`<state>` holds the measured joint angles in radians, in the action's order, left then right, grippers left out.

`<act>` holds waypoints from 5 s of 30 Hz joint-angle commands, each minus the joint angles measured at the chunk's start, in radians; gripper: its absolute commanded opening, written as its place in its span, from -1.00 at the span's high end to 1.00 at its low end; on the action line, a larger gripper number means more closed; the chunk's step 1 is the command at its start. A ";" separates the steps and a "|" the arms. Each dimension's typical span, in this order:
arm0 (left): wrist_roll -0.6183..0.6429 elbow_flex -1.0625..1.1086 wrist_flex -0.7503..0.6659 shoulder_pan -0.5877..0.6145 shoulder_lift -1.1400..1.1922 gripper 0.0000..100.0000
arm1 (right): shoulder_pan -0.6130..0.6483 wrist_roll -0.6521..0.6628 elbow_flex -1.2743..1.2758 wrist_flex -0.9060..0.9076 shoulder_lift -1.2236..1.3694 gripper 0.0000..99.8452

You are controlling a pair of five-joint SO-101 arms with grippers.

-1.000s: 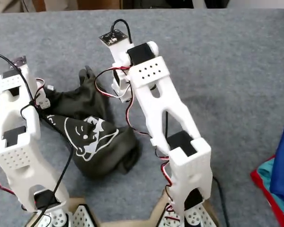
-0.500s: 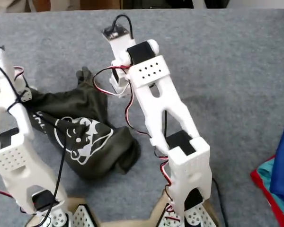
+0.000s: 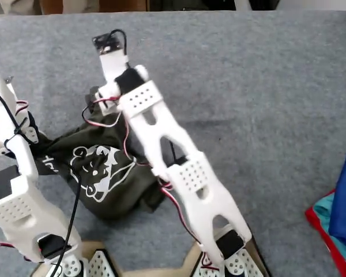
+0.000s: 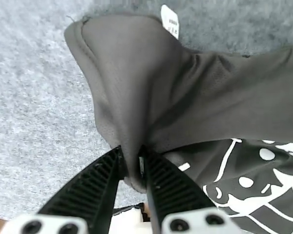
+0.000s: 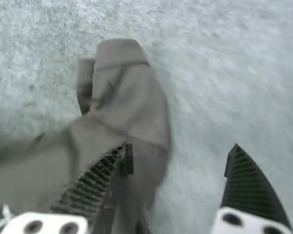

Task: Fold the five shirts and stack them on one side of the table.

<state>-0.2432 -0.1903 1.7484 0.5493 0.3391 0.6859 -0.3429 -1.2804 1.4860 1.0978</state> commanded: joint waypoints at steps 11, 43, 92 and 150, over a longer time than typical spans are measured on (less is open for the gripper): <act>-0.009 0.002 0.011 0.011 -0.062 0.96 | 0.016 -0.011 -0.292 -0.060 0.246 0.99; -0.106 -0.689 0.011 0.034 -0.216 0.96 | -0.277 -0.003 -0.364 0.281 -0.390 0.99; -0.339 -0.241 0.011 0.126 -0.404 0.96 | 0.122 -0.115 -0.119 0.048 0.208 0.70; -0.592 0.704 0.014 -0.175 -0.414 0.96 | -0.529 0.473 1.491 0.299 -1.133 0.98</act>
<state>-0.7879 0.4710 1.7484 0.3821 -0.0276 0.1274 0.1112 0.1005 1.7699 0.0376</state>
